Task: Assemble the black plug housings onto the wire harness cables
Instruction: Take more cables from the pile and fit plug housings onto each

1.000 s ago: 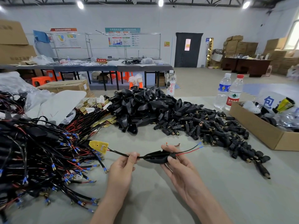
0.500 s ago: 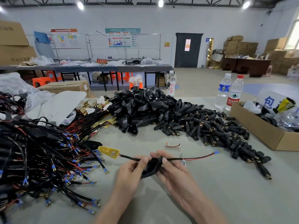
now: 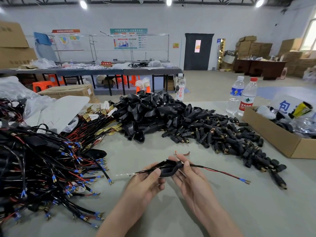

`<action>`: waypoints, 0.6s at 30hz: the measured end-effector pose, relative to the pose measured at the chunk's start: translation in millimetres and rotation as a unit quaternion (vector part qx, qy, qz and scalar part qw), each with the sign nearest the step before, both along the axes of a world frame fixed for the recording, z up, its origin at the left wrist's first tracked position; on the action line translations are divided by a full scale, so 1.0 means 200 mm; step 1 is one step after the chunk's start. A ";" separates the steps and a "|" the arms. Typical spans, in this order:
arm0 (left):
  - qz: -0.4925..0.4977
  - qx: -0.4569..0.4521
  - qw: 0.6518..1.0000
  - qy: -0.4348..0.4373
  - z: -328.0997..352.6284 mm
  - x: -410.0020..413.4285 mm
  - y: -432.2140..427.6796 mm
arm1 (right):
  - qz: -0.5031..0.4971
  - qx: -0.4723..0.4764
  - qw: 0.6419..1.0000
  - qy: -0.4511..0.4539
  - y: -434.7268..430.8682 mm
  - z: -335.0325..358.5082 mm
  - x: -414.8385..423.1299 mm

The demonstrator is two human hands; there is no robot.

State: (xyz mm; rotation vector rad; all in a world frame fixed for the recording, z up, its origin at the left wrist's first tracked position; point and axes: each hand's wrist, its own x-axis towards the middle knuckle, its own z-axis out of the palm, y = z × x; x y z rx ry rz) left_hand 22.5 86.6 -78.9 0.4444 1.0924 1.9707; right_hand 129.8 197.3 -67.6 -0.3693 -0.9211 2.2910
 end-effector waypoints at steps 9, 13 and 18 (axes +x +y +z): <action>0.046 -0.016 0.999 -0.017 0.01 -0.03 0.00 | -0.054 0.011 0.998 -0.034 0.03 -0.03 -0.01; 0.043 -0.032 0.998 -0.014 -0.01 -0.04 0.01 | -0.072 0.029 0.996 -0.037 0.05 -0.03 -0.01; 0.052 -0.047 0.998 0.000 -0.01 -0.04 0.01 | -0.076 0.015 0.996 -0.042 0.06 -0.05 -0.02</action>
